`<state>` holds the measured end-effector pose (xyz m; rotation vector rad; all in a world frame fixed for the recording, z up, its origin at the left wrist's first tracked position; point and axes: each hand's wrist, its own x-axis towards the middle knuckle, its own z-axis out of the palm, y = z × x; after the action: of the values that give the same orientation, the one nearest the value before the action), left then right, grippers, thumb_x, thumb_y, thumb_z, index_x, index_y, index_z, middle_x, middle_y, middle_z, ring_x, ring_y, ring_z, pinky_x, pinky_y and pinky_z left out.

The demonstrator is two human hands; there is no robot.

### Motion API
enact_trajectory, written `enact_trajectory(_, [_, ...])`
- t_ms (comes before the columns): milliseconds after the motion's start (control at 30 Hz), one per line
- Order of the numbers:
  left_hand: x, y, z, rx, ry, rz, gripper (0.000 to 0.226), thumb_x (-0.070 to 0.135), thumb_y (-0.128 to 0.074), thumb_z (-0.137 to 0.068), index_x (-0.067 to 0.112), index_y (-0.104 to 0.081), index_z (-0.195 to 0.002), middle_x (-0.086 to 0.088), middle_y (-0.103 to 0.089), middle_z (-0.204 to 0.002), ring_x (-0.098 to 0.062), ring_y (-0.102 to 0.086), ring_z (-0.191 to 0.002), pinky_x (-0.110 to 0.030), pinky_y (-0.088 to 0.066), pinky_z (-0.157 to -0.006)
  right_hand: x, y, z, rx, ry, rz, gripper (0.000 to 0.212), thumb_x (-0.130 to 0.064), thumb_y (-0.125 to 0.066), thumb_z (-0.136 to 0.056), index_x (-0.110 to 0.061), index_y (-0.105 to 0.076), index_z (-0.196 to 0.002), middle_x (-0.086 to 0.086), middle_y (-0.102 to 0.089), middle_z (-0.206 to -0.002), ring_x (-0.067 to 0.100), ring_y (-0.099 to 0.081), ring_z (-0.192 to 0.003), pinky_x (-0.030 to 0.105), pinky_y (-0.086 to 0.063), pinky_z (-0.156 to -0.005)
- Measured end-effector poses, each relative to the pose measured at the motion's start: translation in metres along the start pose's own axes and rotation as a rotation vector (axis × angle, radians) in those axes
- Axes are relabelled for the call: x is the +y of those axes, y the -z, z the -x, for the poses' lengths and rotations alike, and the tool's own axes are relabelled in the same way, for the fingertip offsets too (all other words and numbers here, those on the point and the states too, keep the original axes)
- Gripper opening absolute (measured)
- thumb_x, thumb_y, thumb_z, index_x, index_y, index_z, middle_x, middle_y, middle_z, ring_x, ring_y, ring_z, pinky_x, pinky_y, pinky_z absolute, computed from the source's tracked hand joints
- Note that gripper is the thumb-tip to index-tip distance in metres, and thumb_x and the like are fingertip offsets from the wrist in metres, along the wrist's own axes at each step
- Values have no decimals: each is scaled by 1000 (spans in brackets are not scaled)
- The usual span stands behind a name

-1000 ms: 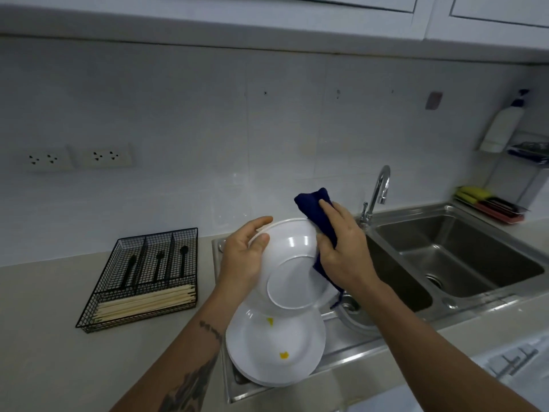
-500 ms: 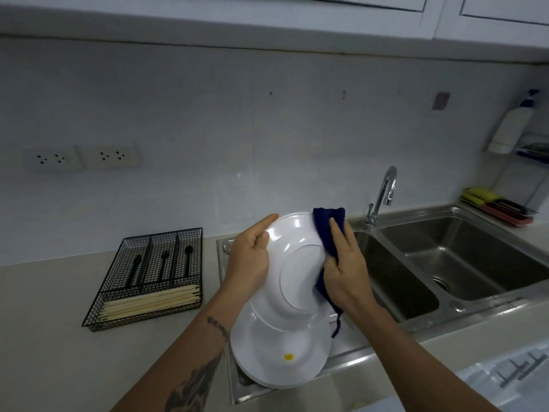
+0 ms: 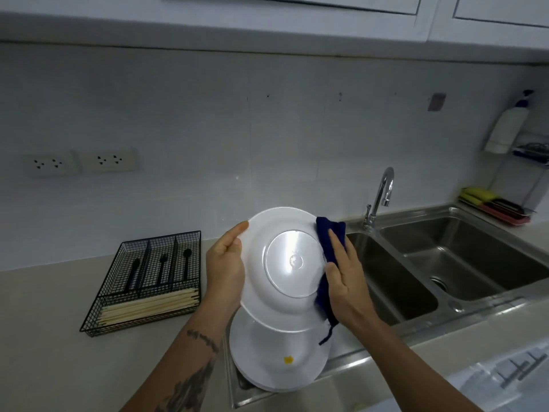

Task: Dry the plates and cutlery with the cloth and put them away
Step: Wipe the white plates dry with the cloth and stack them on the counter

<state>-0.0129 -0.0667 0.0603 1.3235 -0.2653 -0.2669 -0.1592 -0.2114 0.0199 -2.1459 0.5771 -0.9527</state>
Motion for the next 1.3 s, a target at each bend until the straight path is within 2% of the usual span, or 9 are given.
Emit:
enact_trajectory(167, [-7, -13, 1, -1, 59, 5, 48, 9, -43, -100, 41, -78, -96, -5, -56, -131, -22, -59, -116, -44, -47, -106, -15, 18, -30, 26, 40, 125, 59, -34, -32, -89, -29, -33, -148, -5, -26, -156, 12, -28, -138, 29, -22, -112])
enact_trajectory(367, [9, -25, -1, 62, 75, 140, 42, 2, -41, -100, 28, -75, -102, -1, -68, -119, -17, -64, -99, -33, -54, -93, -11, 16, -14, 106, 4, 75, 60, -29, -33, -91, -31, -26, -151, -8, -24, -157, 0, -24, -136, 27, -21, -116])
enact_trajectory(467, [8, -29, 1, 80, 114, 177, 47, 3, -39, -101, 32, -76, -99, 3, -68, -116, -14, -65, -93, -27, -55, -76, -11, 1, 20, 126, 137, 138, 62, -24, -35, -91, -27, -23, -152, -4, -13, -160, 17, -13, -147, 48, -23, -117])
enact_trajectory(567, [6, -39, 6, 15, 193, 195, 50, 7, -38, -101, 37, -77, -99, 0, -67, -120, -23, -66, -107, -42, -56, -91, -23, -9, 40, 73, 322, 334, 63, -21, -39, -88, -24, -30, -150, 0, -13, -161, 26, -7, -148, 56, -17, -116])
enact_trajectory(900, [31, -39, 15, -106, 372, 339, 23, 24, -61, -90, 17, -79, -102, -16, -75, -101, -31, -73, -89, -47, -59, -83, -66, -9, 7, -120, 415, 510, 62, -32, -40, -84, -34, -34, -146, 3, -22, -158, 29, -24, -142, 51, -21, -115])
enact_trajectory(1000, [39, -34, 18, -175, 305, 412, 38, 28, -50, -92, 11, -82, -80, -15, -76, -90, -28, -74, -79, -40, -57, -80, -80, -18, -11, -62, 374, 480, 58, -33, -36, -85, -35, -38, -143, 5, -30, -155, 28, -33, -135, 47, -26, -112])
enact_trajectory(1067, [42, -29, 21, -156, 222, 357, 35, 33, -54, -88, 10, -79, -97, -15, -76, -100, -33, -72, -94, -43, -56, -87, -81, -22, -26, -37, 308, 423, 56, -32, -34, -86, -33, -39, -142, 3, -37, -149, 26, -38, -129, 42, -30, -110])
enact_trajectory(1167, [43, -17, 23, -43, 95, 151, 22, 29, -65, -91, 15, -77, -103, -2, -78, -91, -21, -74, -85, -34, -59, -73, -65, -19, -47, -41, 142, 273, 55, -33, -30, -89, -33, -36, -143, -2, -39, -145, 21, -40, -126, 38, -36, -105])
enact_trajectory(1300, [40, -4, 24, -84, -126, -75, 29, 15, -52, -101, 24, -70, -121, 15, -68, -114, -11, -63, -113, -34, -50, -103, -51, -18, -46, -40, 10, 68, 59, -34, -29, -85, -35, -34, -144, -5, -41, -141, 16, -42, -123, 32, -35, -102])
